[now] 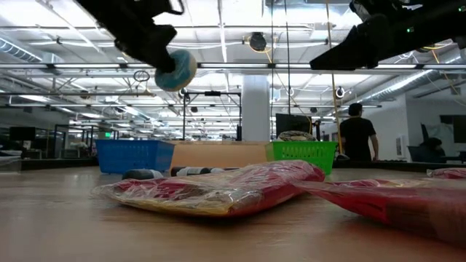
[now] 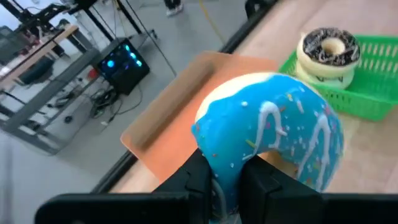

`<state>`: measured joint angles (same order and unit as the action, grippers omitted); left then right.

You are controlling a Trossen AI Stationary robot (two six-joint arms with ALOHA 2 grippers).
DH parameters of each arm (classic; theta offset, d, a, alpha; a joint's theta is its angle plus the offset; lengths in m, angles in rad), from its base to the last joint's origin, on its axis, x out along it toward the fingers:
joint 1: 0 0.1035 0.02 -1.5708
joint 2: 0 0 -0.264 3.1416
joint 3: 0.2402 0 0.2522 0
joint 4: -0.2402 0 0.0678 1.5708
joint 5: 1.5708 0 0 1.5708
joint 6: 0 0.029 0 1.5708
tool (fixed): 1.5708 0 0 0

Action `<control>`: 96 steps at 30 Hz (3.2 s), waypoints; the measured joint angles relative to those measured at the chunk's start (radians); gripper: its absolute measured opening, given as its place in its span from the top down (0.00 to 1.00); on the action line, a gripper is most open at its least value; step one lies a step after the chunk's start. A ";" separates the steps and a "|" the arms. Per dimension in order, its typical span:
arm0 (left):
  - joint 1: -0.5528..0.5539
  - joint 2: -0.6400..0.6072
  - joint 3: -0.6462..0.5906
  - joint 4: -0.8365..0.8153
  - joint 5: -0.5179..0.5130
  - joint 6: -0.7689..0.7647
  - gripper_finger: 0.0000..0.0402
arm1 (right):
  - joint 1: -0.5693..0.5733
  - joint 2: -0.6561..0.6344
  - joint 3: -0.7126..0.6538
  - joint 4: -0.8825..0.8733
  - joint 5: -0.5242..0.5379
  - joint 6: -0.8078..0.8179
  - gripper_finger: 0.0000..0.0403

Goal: Pick & Place Food Item
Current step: Put the blue doughnut into the green bin

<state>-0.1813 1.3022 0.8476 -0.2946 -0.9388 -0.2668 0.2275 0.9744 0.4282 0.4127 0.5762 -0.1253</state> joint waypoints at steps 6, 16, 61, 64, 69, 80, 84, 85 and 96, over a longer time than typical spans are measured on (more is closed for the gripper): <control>0.038 -0.216 -0.320 0.558 0.117 0.151 0.88 | -0.034 -0.044 -0.001 -0.017 -0.008 -0.014 0.48; 0.161 -0.093 -0.453 1.232 0.456 0.364 0.88 | -0.137 0.010 0.000 0.028 -0.165 0.082 0.48; 0.154 0.494 0.075 0.989 0.438 0.594 0.88 | -0.182 0.485 0.083 0.554 -0.236 0.305 0.25; 0.154 0.494 0.075 0.973 0.435 0.594 0.88 | -0.182 0.485 0.083 0.542 -0.216 0.296 0.27; 0.154 0.494 0.075 0.974 0.413 0.594 0.88 | -0.182 0.485 0.082 0.533 -0.157 0.296 0.33; 0.154 0.494 0.075 0.977 0.413 0.550 0.88 | -0.182 0.485 0.082 0.540 -0.158 0.296 0.52; 0.154 0.494 0.075 0.977 0.413 0.547 0.88 | -0.182 0.485 0.082 0.540 -0.159 0.296 0.60; 0.154 0.494 0.075 0.977 0.413 0.545 0.88 | -0.182 0.485 0.082 0.540 -0.160 0.296 0.61; 0.153 0.494 0.075 1.003 0.376 0.497 0.84 | -0.182 0.485 0.082 0.541 -0.159 0.296 0.77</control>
<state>-0.0284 1.7962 0.9222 0.7085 -0.5629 0.2302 0.0456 1.4593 0.5102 0.9539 0.4171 0.1711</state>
